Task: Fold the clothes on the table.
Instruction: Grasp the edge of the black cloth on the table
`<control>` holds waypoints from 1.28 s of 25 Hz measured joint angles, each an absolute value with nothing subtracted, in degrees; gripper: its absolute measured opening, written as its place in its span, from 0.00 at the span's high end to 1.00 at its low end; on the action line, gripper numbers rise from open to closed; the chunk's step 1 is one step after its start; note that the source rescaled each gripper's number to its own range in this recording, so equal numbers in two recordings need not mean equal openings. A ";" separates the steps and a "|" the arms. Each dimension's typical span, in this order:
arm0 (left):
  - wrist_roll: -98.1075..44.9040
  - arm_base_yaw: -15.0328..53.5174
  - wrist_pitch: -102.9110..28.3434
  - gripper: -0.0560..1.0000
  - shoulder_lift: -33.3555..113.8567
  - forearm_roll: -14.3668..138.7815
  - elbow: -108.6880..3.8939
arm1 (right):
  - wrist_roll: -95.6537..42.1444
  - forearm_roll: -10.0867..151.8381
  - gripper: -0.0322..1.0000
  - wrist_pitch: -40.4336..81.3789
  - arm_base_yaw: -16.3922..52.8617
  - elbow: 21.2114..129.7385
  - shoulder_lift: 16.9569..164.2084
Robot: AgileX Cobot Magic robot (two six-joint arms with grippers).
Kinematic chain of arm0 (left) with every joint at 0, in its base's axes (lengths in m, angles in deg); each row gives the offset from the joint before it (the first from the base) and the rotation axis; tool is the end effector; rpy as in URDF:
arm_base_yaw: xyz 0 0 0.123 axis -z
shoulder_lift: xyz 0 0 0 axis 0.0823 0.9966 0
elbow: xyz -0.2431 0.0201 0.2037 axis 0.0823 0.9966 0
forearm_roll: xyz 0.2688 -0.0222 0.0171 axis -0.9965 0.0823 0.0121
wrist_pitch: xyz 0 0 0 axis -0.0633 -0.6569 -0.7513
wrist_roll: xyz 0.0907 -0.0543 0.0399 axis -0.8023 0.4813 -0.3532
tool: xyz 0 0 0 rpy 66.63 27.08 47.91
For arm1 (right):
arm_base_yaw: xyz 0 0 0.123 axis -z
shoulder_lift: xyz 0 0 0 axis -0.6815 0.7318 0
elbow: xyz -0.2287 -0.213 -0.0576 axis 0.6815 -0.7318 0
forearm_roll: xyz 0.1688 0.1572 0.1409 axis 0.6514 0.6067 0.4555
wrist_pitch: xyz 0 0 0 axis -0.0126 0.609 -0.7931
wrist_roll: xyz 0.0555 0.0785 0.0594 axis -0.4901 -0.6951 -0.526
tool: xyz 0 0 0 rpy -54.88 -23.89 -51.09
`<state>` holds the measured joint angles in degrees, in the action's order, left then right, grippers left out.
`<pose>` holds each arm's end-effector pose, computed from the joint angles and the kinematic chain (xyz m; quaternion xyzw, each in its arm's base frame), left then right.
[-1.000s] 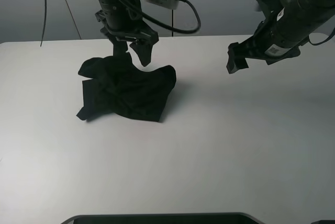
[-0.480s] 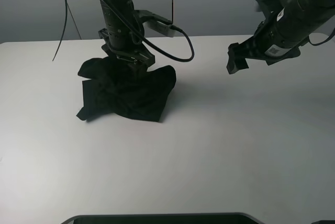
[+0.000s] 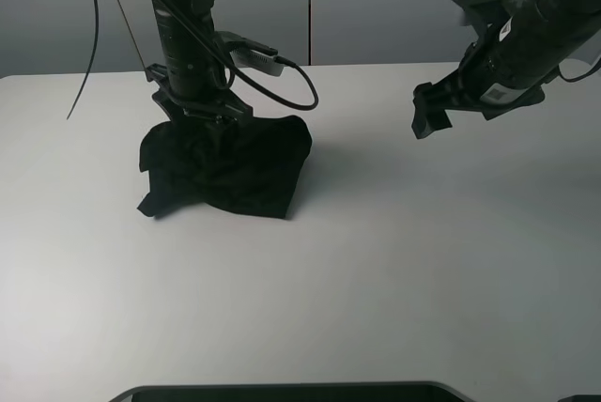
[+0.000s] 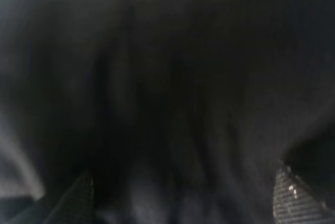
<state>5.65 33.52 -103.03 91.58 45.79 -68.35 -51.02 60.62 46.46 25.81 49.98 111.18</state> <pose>0.3630 -0.2791 0.1579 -0.3511 -0.9355 -0.0321 0.0220 0.3197 0.0958 0.1953 -0.1490 0.9722 0.0145 0.1800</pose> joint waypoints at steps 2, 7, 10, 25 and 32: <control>6.35 33.52 -103.03 0.09 90.93 45.79 -65.90 | -51.02 60.41 0.00 46.46 25.81 49.94 111.18; 8.39 33.52 -101.97 0.09 90.37 45.59 -60.76 | -50.92 59.52 0.00 46.46 25.81 49.94 111.18; 8.98 33.52 -98.20 0.09 90.37 45.65 -57.99 | -50.92 59.31 0.00 46.46 25.81 49.94 111.18; 9.96 33.52 -89.42 0.07 80.90 47.09 -56.29 | -50.44 59.16 0.00 46.98 25.81 49.84 107.38; 10.10 33.52 -90.89 0.07 63.57 44.50 -56.29 | -49.62 59.39 0.00 57.57 25.81 49.84 94.64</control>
<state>10.10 33.52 -90.89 63.57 44.50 -56.29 -49.62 59.39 57.57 25.81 49.84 94.64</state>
